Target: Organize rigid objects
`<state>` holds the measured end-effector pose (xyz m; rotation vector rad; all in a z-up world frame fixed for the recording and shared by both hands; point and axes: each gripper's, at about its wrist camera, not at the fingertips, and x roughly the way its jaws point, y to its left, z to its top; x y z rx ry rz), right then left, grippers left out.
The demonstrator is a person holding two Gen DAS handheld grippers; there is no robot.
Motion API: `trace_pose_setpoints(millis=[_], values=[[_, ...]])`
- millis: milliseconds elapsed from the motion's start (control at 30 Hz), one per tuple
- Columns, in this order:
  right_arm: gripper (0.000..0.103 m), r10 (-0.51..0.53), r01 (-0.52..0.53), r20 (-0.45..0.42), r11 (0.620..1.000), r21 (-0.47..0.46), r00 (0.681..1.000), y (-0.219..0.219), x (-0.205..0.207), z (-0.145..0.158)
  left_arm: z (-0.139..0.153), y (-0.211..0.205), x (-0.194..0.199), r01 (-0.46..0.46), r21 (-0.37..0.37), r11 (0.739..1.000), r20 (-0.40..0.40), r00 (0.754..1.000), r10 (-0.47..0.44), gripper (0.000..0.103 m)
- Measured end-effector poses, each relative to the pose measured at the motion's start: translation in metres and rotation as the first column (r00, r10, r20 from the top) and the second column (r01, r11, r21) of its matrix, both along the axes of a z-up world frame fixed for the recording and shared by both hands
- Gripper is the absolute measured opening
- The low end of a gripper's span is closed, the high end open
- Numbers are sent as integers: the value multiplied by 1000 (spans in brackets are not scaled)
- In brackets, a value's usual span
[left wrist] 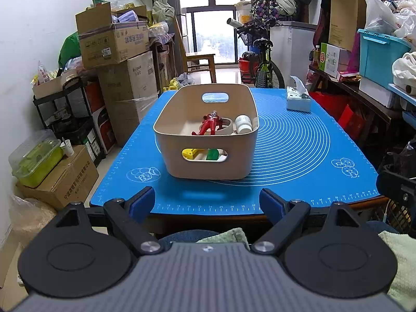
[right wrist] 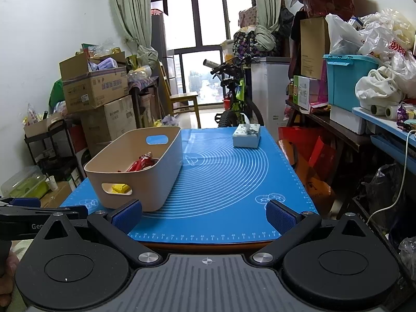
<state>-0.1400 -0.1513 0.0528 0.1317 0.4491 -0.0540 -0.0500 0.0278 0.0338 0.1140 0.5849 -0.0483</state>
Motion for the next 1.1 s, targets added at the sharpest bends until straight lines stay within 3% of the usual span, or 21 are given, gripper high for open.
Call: trace_pose_setpoints(millis=[1100], values=[[100,7,-7,1,1000,-13,1000,-2,1,0,2,-3,0,2,3,1000,6,1000,-2,87]])
